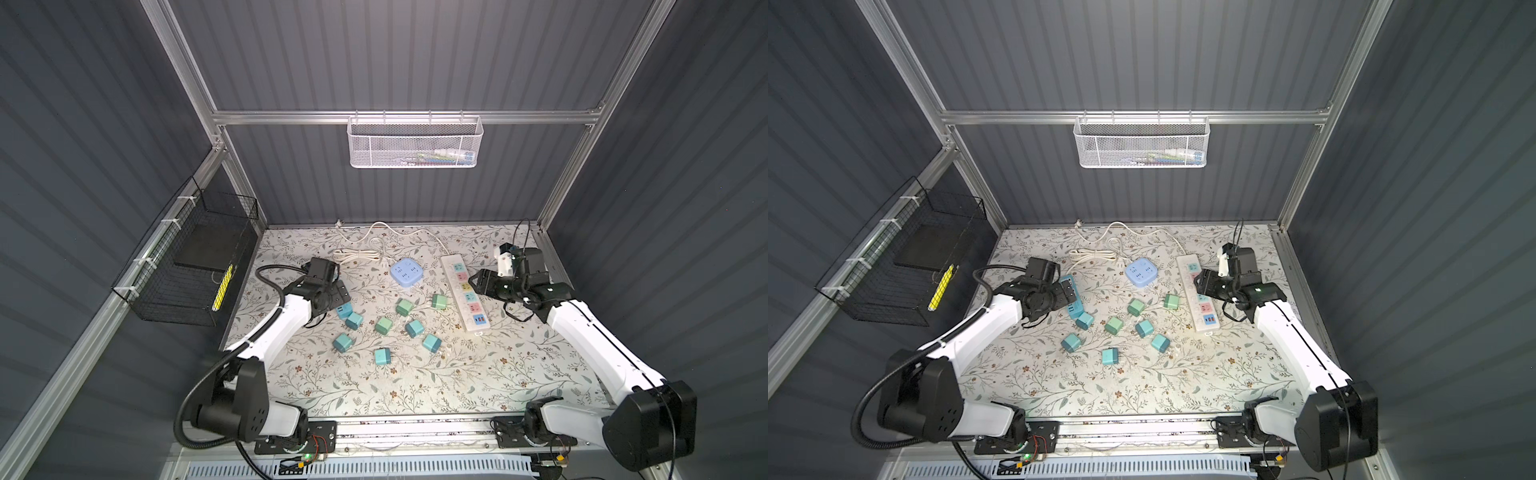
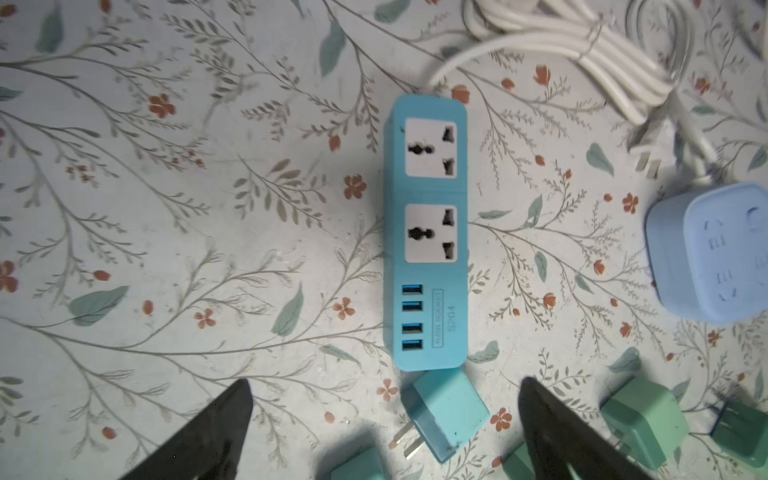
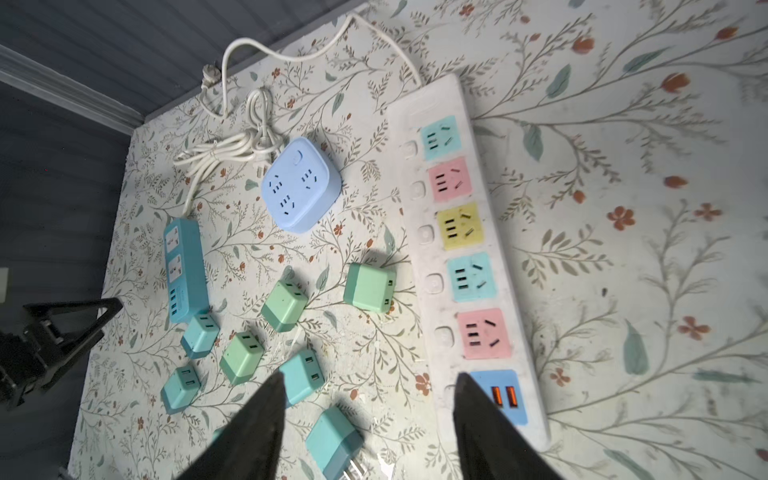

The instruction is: Insert the plug

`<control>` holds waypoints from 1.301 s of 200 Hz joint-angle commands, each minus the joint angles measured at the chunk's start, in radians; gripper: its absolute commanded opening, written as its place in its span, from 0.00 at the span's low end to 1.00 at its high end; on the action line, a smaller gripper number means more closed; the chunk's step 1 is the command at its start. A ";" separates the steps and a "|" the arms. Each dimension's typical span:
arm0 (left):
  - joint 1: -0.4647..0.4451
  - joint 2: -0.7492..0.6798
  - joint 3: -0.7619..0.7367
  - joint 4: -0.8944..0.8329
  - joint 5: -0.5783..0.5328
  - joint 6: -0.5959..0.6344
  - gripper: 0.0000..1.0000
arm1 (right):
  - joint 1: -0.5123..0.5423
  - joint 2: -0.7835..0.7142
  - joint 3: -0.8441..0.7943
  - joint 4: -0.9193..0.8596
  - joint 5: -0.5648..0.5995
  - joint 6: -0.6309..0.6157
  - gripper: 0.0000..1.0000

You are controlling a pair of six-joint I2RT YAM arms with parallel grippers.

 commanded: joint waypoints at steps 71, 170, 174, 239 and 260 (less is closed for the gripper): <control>-0.129 0.117 0.050 -0.112 -0.051 0.107 0.82 | 0.084 0.051 0.019 0.002 0.014 -0.043 0.59; -0.014 0.389 0.252 -0.063 -0.033 0.104 0.91 | 0.088 0.025 -0.002 0.000 0.007 -0.066 0.62; -0.019 0.384 0.254 -0.063 -0.027 0.107 0.91 | 0.088 0.021 -0.005 0.001 0.003 -0.065 0.62; -0.109 0.259 0.202 -0.133 -0.054 0.155 0.92 | 0.094 0.021 -0.004 -0.023 0.018 -0.068 0.63; -0.131 0.213 0.148 -0.121 0.042 0.166 0.86 | 0.099 0.029 0.013 -0.032 0.038 -0.066 0.62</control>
